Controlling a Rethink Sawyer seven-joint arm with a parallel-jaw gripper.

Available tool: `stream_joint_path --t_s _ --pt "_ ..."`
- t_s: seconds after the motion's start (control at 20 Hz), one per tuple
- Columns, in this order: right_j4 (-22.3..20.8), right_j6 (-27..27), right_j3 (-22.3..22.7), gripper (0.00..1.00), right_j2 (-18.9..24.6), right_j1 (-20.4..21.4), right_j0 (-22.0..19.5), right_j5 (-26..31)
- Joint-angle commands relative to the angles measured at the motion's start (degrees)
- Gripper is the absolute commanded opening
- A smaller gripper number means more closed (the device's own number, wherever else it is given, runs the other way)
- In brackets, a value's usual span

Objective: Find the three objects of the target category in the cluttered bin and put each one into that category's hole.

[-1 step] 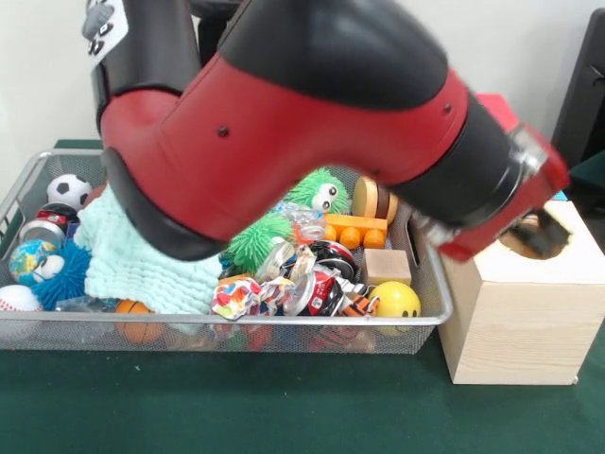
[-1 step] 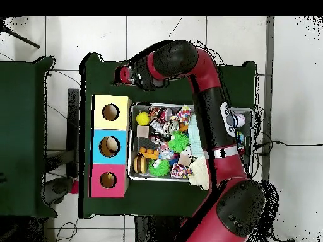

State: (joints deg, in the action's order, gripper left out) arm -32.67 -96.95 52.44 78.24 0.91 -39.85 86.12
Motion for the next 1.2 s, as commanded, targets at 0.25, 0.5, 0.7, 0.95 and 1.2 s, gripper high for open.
stream_joint_path --t_s 0.25,0.5,0.7,0.95,1.2 --pt "1.84 0.56 -11.64 0.00 -13.24 5.71 6.55 14.61" --pt "-5.08 8.86 -16.41 0.00 -15.15 5.68 8.54 11.72" --pt "-10.83 14.36 -18.00 0.00 -16.34 6.51 9.92 7.40" --pt "-16.35 19.10 -17.80 0.00 -17.02 7.22 10.64 -0.62" --pt "-18.38 23.99 -17.08 0.00 -16.61 8.54 10.49 -3.58"
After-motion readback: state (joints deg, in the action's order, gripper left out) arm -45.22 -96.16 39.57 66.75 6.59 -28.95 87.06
